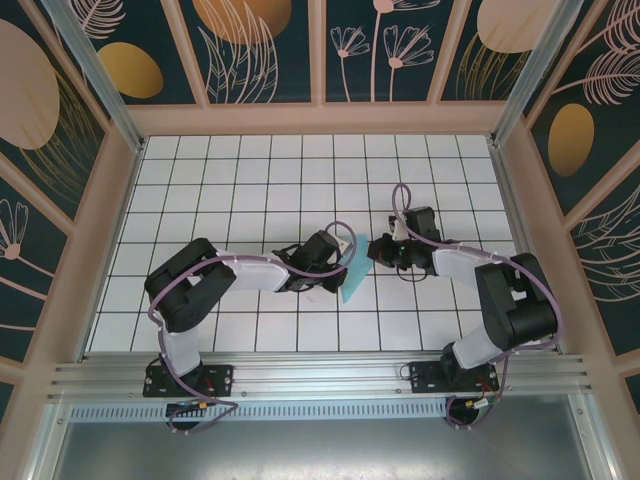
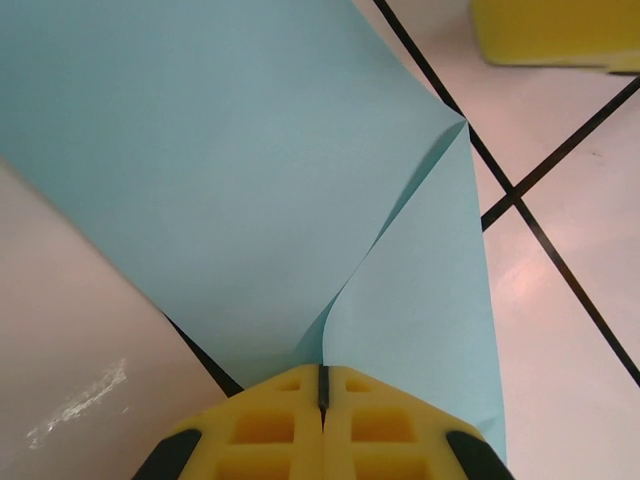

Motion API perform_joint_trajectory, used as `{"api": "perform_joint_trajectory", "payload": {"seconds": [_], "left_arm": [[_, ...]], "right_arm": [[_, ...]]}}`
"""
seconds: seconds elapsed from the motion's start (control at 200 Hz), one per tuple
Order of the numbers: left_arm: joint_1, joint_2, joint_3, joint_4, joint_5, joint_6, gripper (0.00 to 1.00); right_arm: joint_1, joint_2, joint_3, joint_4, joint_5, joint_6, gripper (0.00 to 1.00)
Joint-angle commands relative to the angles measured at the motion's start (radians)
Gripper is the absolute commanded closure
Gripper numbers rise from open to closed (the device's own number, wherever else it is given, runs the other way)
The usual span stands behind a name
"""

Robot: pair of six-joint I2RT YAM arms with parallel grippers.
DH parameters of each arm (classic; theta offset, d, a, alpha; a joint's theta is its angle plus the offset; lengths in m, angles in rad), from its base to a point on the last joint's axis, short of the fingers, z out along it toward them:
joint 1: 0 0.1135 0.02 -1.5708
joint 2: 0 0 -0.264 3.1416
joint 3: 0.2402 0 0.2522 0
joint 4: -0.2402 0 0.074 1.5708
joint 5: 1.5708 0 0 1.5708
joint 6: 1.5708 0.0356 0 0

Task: Fold a paper plane with a square sheet of paper (pick it up from the middle)
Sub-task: Third fold the triangle at the center of the table.

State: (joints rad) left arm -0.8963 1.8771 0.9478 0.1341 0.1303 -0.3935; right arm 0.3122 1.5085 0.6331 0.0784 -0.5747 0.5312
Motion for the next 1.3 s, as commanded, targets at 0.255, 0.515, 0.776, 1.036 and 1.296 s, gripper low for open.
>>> {"api": "perform_joint_trajectory", "payload": {"seconds": [0.255, 0.515, 0.776, 1.036, 1.296], "left_arm": [[0.005, -0.009, 0.019, -0.082, -0.032, -0.012, 0.86], [0.012, -0.104, 0.019, -0.106, -0.128, -0.065, 0.63], [0.030, -0.152, 0.095, -0.120, -0.024, -0.097, 0.78], [0.031, -0.022, 0.133, -0.130, 0.067, -0.129, 0.96], [0.031, 0.070, 0.122, -0.139, -0.001, -0.160, 1.00]], "right_arm": [[0.051, 0.090, -0.082, 0.122, -0.054, 0.051, 0.93], [0.051, 0.160, -0.066, 0.075, -0.019, -0.022, 0.95], [0.052, 0.151, -0.038, 0.039, -0.010, -0.043, 0.95], [0.052, 0.147, -0.026, 0.029, -0.001, -0.049, 0.95], [0.051, 0.120, -0.006, 0.012, -0.016, -0.061, 0.94]]}}
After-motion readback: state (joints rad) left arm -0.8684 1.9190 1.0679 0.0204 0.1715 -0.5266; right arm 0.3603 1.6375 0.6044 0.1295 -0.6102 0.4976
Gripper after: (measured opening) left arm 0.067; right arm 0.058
